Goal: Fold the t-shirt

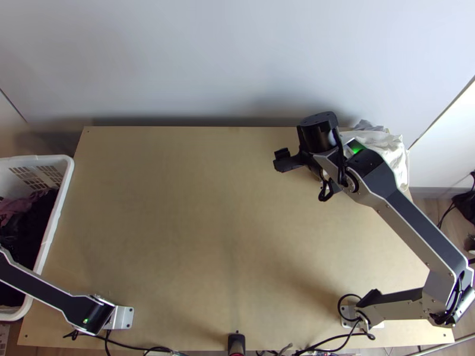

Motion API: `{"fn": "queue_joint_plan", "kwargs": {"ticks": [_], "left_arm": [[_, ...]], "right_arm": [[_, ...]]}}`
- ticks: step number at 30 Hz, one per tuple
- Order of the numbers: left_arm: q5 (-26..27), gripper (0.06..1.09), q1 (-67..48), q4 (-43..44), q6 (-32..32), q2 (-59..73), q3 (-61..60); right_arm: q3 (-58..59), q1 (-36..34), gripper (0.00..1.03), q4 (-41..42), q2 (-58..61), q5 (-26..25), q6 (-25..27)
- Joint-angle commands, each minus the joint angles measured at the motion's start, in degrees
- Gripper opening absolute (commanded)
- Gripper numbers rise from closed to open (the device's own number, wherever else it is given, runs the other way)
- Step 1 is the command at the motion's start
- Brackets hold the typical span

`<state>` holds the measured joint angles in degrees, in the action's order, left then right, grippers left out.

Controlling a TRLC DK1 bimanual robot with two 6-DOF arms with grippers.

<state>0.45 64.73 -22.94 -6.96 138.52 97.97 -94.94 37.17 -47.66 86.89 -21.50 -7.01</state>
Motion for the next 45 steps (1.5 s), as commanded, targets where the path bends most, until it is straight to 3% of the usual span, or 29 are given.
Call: {"fn": "queue_joint_plan", "kwargs": {"ticks": [1, 10, 17, 29, 40, 45], "left_arm": [[0.96, 0.09, -0.57, -3.08, 0.81, -5.72, -1.29], [7.46, 0.09, -1.45, -9.58, 2.57, -18.11, -1.82], [8.52, 0.09, -1.89, -9.76, 2.22, -25.14, -0.33], [12.21, 0.09, 0.49, -12.31, -2.44, -32.87, 9.08], [18.10, 0.09, 1.36, -11.43, -8.68, -45.44, 11.27], [18.36, 0.09, 0.40, -11.34, -9.74, -49.40, 11.19]], "right_arm": [[0.01, 0.01, 0.98, 0.02, 0.03, -0.65, 0.06], [0.28, 0.01, 0.98, 0.02, 0.12, -1.09, 0.06], [0.28, 0.01, 0.98, 0.11, 0.12, -1.18, 0.06], [0.45, 0.01, 0.98, 0.11, 0.03, -1.36, -0.03], [0.28, 0.01, 0.98, 0.64, 0.03, -1.44, -0.03], [0.72, 0.01, 0.98, 0.64, -0.41, -1.44, -0.29]]}}
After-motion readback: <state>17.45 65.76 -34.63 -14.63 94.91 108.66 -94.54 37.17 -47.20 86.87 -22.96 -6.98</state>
